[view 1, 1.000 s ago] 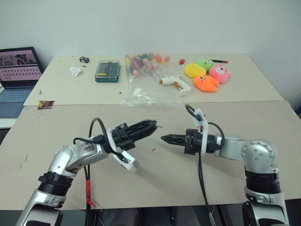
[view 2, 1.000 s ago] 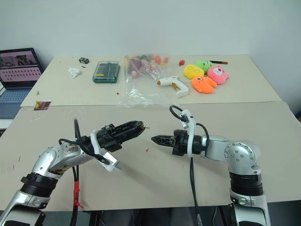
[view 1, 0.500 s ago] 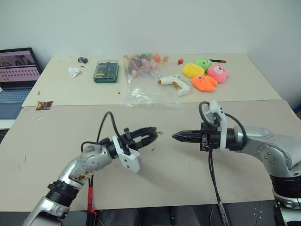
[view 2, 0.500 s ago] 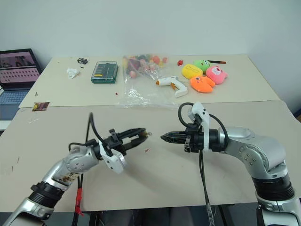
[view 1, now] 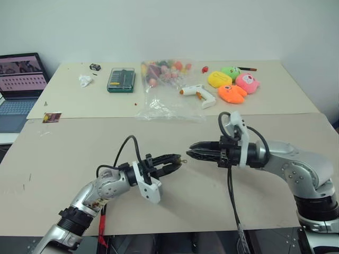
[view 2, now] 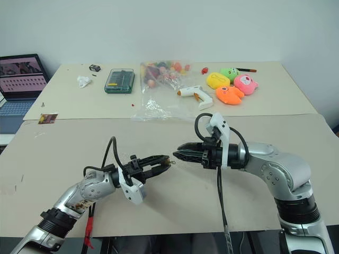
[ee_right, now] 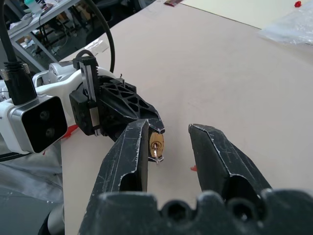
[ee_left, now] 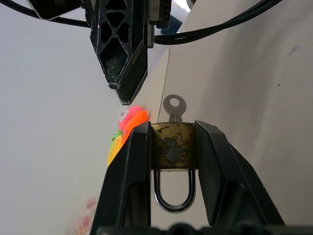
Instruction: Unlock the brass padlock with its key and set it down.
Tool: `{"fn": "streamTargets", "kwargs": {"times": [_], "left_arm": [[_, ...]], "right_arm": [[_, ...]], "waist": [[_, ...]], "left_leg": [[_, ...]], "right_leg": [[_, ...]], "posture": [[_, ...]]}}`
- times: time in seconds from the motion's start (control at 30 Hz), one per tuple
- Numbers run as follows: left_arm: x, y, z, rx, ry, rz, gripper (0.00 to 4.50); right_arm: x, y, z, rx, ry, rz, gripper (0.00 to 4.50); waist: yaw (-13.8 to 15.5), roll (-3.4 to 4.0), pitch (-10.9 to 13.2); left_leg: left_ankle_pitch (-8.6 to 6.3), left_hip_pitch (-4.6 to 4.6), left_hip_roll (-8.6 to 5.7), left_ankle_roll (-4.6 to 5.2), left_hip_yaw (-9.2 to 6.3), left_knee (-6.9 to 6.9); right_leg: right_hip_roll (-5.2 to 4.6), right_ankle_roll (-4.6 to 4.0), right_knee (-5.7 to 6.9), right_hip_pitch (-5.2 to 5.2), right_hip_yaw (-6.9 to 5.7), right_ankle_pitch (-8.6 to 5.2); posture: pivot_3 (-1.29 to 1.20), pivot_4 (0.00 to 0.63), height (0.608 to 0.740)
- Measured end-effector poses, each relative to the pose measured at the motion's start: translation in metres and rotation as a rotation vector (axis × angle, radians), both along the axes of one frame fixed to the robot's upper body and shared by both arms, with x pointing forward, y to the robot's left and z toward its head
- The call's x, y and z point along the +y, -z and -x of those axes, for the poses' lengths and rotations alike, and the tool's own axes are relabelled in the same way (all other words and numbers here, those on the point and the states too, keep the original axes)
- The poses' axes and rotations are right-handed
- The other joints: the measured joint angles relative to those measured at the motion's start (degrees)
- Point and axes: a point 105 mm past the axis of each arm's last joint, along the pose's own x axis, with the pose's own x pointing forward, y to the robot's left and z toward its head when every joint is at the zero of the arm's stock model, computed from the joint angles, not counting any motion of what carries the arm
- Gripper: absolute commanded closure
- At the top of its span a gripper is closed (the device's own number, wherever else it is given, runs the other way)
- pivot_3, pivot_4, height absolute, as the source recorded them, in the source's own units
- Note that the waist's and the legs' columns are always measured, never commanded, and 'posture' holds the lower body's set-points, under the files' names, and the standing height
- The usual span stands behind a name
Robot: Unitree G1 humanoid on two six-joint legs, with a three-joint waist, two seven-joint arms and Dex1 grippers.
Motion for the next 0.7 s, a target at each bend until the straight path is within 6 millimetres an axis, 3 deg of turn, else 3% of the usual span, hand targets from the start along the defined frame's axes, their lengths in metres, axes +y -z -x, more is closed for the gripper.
{"fn": "streamTargets", "kwargs": {"times": [0.13, 0.7], "left_arm": [[0.004, 0.003, -0.001, 0.000, 0.002, -0.009, 3.71], [0.019, 0.004, -0.009, -0.005, -0.015, -0.012, 3.71]], "right_arm": [[0.001, 0.014, 0.004, 0.041, -0.015, 0.022, 2.76], [0.012, 0.027, 0.005, 0.079, -0.029, 0.012, 2.76]], "waist": [[-0.07, 0.00, 0.00], [-0.04, 0.00, 0.00]], "left_leg": [[0.00, 0.00, 0.00, 0.00, 0.01, 0.00], [0.00, 0.00, -0.01, 0.00, 0.01, 0.00]], "right_leg": [[0.00, 0.00, 0.00, -0.01, 0.01, 0.00], [0.00, 0.01, 0.00, -0.01, 0.00, 0.00]], "posture": [[0.00, 0.150, 0.740], [0.00, 0.150, 0.740]]}}
